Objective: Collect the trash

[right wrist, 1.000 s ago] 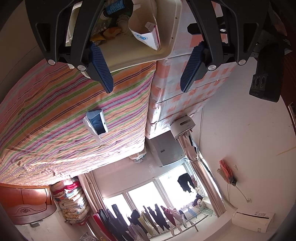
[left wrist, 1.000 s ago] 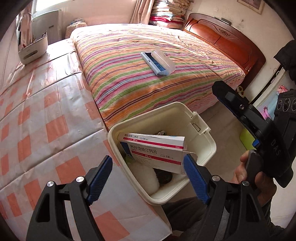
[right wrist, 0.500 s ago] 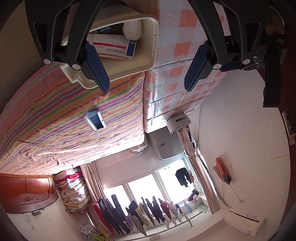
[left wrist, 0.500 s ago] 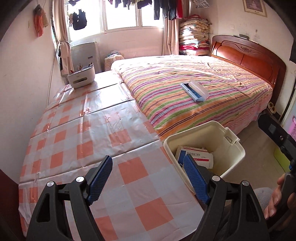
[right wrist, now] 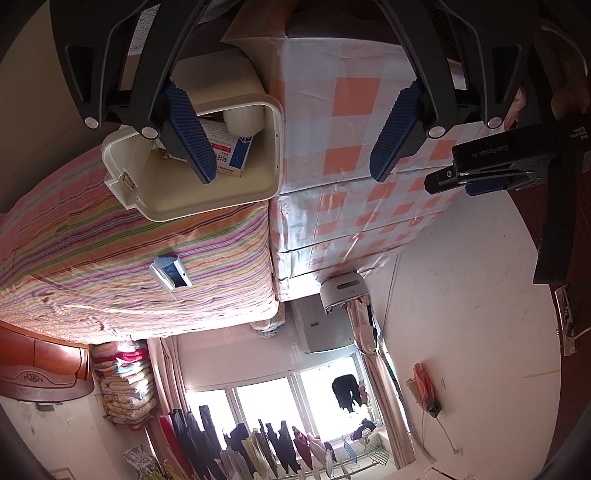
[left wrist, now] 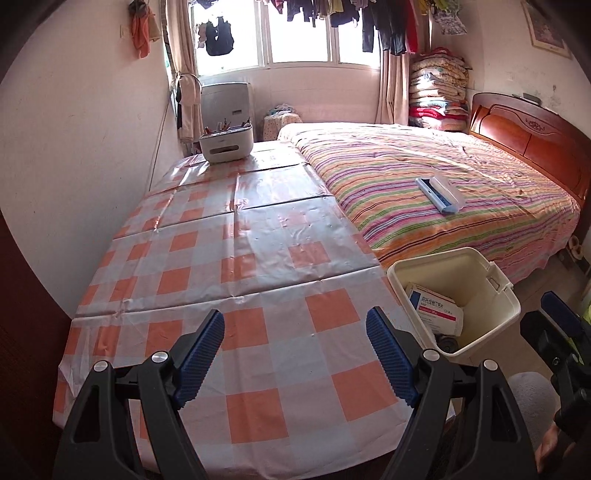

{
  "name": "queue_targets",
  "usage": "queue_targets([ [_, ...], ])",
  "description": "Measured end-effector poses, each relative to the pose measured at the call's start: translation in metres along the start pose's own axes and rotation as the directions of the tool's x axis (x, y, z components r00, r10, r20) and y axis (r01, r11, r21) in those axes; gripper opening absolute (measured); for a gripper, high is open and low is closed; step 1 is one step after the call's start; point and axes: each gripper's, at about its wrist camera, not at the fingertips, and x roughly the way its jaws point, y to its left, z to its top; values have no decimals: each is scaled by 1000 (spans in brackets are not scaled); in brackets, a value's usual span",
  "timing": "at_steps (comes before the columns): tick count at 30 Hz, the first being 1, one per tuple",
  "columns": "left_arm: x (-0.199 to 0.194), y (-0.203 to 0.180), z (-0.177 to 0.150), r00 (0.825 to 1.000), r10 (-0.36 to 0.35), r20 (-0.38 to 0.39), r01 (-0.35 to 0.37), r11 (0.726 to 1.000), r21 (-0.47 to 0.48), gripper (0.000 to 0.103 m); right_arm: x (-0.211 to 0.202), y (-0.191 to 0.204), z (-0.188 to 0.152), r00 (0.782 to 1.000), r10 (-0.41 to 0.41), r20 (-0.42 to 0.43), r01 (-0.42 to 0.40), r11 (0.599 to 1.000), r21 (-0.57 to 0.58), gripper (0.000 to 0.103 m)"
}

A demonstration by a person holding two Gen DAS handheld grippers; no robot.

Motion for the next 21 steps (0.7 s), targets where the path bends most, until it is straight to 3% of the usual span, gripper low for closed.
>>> queue_targets([
  [8,2,4,-3,1000,15,-18,-15,1000,-12,77,11,-1,3,1000,13,-19,-13,1000,13,85],
  [21,14,-11,-3,999,20,-41,-18,999,48,77,25,-16,0,998,24,-51,-21,998,54,85],
])
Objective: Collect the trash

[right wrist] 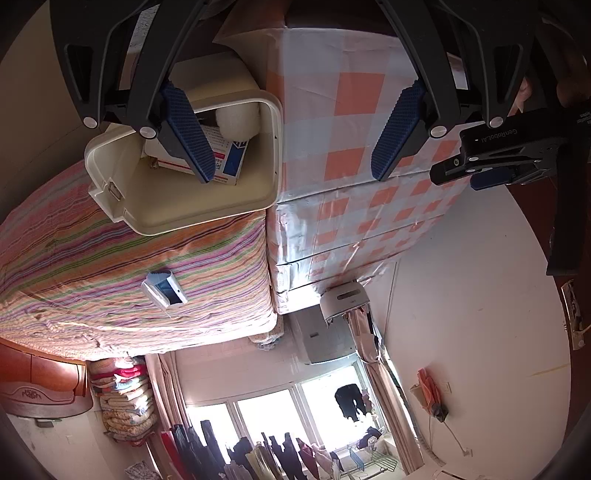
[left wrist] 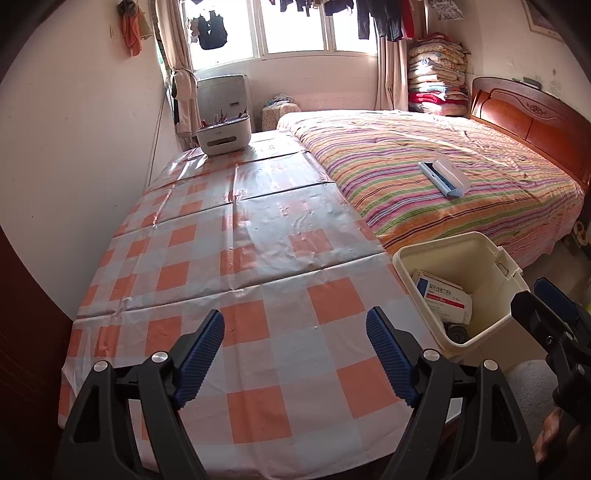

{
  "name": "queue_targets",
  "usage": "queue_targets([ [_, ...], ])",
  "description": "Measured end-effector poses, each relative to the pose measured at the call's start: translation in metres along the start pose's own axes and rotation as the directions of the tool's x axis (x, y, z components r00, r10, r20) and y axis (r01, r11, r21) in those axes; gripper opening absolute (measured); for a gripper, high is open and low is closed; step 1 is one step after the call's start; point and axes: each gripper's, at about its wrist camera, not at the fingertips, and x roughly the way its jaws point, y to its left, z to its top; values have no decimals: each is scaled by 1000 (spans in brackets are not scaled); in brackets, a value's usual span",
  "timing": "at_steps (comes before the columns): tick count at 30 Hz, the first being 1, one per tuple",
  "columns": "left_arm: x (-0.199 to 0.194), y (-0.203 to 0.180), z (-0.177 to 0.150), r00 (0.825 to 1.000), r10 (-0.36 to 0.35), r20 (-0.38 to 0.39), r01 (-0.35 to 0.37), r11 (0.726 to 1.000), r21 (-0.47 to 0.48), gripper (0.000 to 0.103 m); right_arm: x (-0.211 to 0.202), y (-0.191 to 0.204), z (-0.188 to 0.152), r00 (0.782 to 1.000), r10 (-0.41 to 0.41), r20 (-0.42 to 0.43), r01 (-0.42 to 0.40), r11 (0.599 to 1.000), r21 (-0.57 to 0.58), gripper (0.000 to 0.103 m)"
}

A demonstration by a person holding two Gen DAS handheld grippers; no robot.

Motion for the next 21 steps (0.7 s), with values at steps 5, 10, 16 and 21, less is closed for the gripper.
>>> queue_targets([
  [5,3,-7,0,1000,6,-8,-5,1000,27,77,3,-2,0,1000,-1,-7,1,1000,2,85],
  [10,5,-11,0,1000,6,-11,-5,999,44,77,6,-4,0,1000,7,-15,-6,1000,6,85],
  [16,7,-16,-1,1000,4,-20,-3,998,65,77,9,-8,0,1000,14,-22,-14,1000,20,86],
  [21,8,-18,0,1000,6,-20,-5,997,74,77,9,-9,1,1000,14,-23,-14,1000,23,86],
])
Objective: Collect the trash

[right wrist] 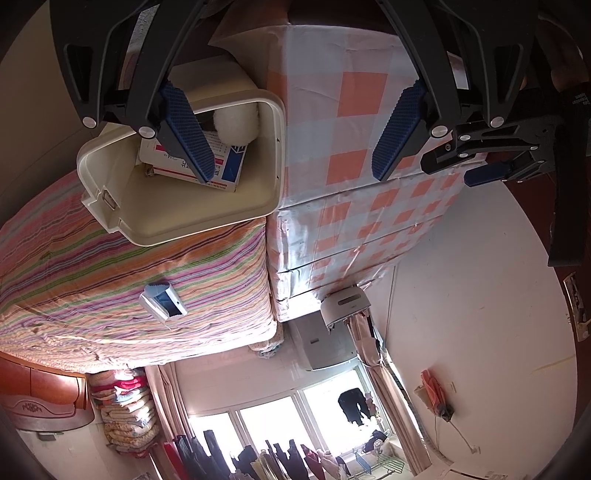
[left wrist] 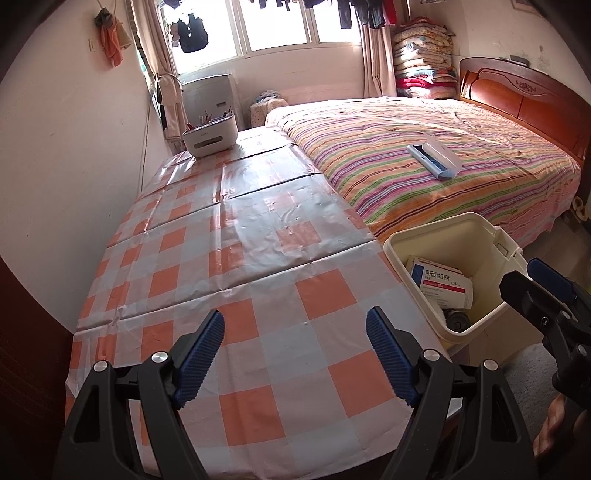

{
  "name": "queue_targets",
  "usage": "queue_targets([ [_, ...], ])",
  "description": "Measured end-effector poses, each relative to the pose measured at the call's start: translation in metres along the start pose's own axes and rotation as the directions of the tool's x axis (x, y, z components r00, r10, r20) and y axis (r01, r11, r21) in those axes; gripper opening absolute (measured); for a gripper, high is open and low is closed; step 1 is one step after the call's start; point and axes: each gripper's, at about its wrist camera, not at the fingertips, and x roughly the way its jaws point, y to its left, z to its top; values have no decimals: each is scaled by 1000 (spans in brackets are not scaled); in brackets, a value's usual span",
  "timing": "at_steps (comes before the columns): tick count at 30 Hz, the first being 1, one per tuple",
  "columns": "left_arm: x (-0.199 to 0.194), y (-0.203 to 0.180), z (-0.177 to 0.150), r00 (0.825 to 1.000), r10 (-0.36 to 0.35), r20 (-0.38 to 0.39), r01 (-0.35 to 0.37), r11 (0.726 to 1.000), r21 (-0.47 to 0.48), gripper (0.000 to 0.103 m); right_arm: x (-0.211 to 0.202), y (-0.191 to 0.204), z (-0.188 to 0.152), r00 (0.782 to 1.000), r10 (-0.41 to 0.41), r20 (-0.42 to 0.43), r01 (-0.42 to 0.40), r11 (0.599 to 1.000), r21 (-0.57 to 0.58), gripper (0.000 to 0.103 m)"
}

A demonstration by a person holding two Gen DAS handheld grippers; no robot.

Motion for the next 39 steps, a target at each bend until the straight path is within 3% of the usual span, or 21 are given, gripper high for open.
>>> queue_targets([
  [9,2,-7,0,1000,11,-8,-10,1000,26,77,2,-4,1,1000,2,-7,-2,1000,13,86],
  [32,9,-37,3,998,-69,-15,70,992,101,77,0,-20,2,1000,-14,-15,15,999,42,86],
  [39,8,-43,4,998,-60,3,59,991,118,77,3,-26,2,1000,-18,-20,19,998,53,86],
])
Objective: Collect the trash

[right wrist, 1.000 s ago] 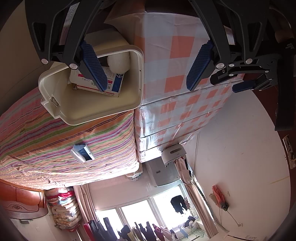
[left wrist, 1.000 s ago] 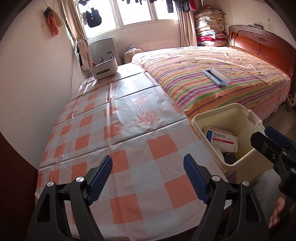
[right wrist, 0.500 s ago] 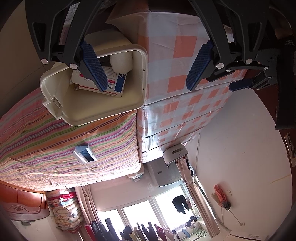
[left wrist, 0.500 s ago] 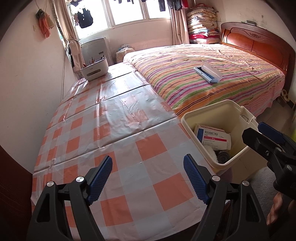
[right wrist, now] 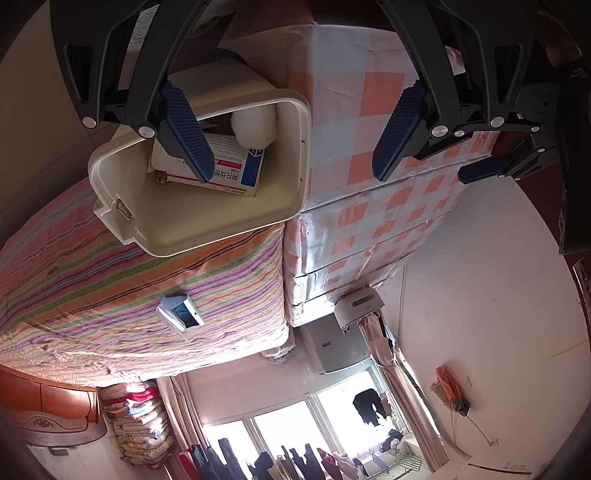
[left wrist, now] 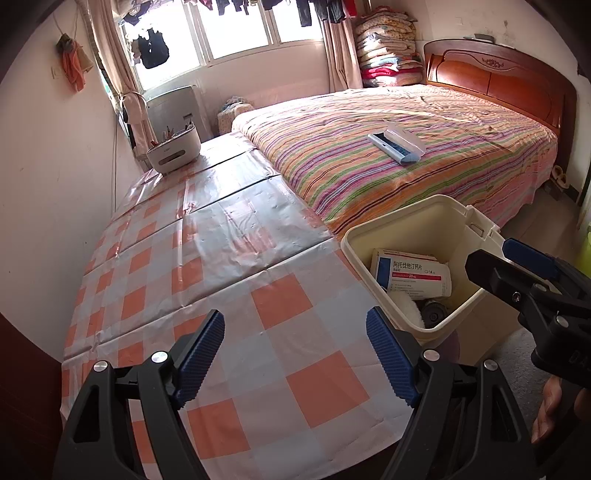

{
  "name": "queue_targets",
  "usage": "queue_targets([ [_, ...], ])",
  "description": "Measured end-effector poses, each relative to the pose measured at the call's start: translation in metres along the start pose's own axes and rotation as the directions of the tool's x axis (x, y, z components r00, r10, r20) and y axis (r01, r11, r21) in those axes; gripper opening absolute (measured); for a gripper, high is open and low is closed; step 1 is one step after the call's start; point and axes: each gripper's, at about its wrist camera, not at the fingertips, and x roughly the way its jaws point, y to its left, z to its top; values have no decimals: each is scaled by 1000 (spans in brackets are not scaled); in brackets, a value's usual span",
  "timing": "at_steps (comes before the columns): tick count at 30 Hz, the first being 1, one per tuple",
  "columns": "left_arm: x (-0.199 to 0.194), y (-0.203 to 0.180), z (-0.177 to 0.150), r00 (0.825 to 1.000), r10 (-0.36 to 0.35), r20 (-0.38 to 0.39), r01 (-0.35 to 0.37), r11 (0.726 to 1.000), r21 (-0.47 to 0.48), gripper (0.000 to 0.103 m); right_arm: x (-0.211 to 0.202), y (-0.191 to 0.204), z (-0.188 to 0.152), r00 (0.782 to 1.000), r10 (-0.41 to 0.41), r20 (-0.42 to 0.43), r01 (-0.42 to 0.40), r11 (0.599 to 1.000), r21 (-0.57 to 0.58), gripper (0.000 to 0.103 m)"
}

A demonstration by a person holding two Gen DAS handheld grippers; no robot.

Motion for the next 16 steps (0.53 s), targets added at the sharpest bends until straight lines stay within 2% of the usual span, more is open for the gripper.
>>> queue_targets([
  [8,1,-6,-1,1000,15,-3,-15,999,32,77,3,-6,-1,1000,4,-5,-4,1000,19,86],
  [16,4,4,-3,1000,-14,-14,14,1000,-3,77,7,-3,-2,1000,3,-15,-3,1000,15,86],
])
